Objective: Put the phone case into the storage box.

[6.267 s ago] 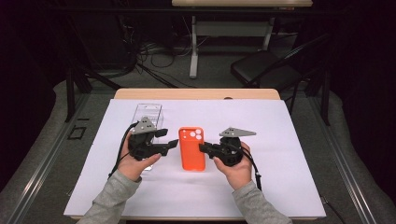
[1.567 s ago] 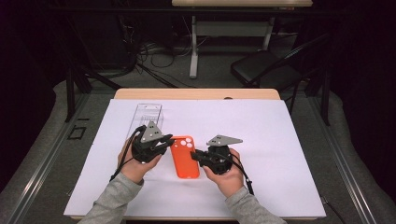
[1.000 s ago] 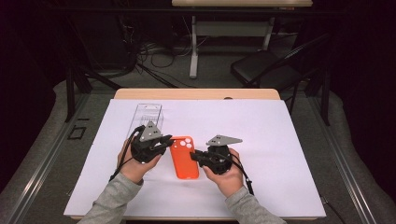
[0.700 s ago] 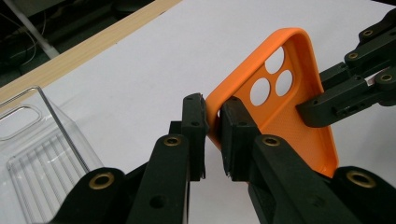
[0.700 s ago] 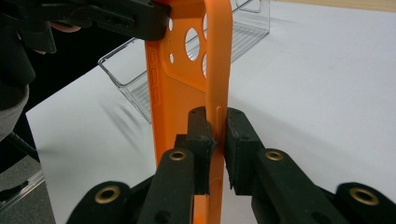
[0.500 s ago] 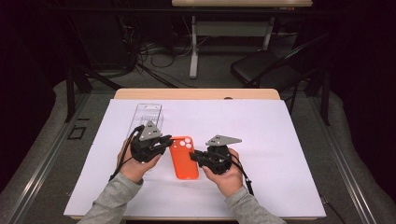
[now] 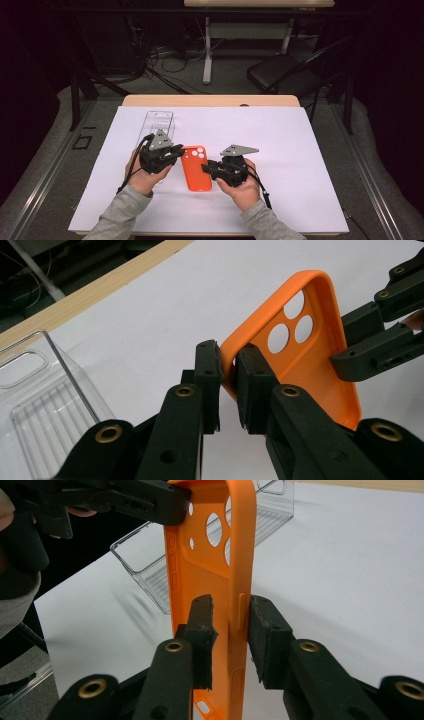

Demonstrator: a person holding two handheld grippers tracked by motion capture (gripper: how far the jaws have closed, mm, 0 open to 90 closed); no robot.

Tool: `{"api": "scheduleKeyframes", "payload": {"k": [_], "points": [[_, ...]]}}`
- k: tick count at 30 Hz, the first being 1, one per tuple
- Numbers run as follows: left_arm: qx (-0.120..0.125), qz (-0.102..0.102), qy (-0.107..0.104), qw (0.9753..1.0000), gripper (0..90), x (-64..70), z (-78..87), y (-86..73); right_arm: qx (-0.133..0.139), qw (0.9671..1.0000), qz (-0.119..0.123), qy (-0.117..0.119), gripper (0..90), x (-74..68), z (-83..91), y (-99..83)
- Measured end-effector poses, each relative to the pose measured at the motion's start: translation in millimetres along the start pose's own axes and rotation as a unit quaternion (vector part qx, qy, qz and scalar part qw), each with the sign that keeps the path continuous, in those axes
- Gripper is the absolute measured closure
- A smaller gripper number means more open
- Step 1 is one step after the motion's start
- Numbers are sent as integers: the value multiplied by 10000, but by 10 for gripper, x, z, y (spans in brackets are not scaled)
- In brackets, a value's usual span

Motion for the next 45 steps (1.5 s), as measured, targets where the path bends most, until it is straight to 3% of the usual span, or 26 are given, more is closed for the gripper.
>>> {"api": "scheduleKeyframes", "payload": {"k": [10,14,24,30,37,45], "points": [[26,-26,105,9999,815,-54,7,-2,49,9999,100,-24,635,27,42,53],[5,-10,110,9999,815,-78,16,-9,16,10000,39,78,576,18,47,65],[13,39,169,9998,815,-129,28,-16,-39,9995,196,230,482,-19,31,79],[27,36,216,9998,815,-158,30,-19,-136,9990,356,238,488,-21,13,58],[22,20,237,9997,815,-187,35,-25,-229,9988,366,251,506,19,22,45],[18,37,254,9997,815,-206,44,-30,-177,9981,568,142,447,74,13,58]]}}
Point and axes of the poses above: each handheld gripper's, and its own axes: z roughly backward along the jaws, y roughly out of its top, x roughly to its right, the point moved 10 cm from there along -z, roughly forward along the jaws, and after that the axes turned 2 degrees about y, right-handed, at the moved point
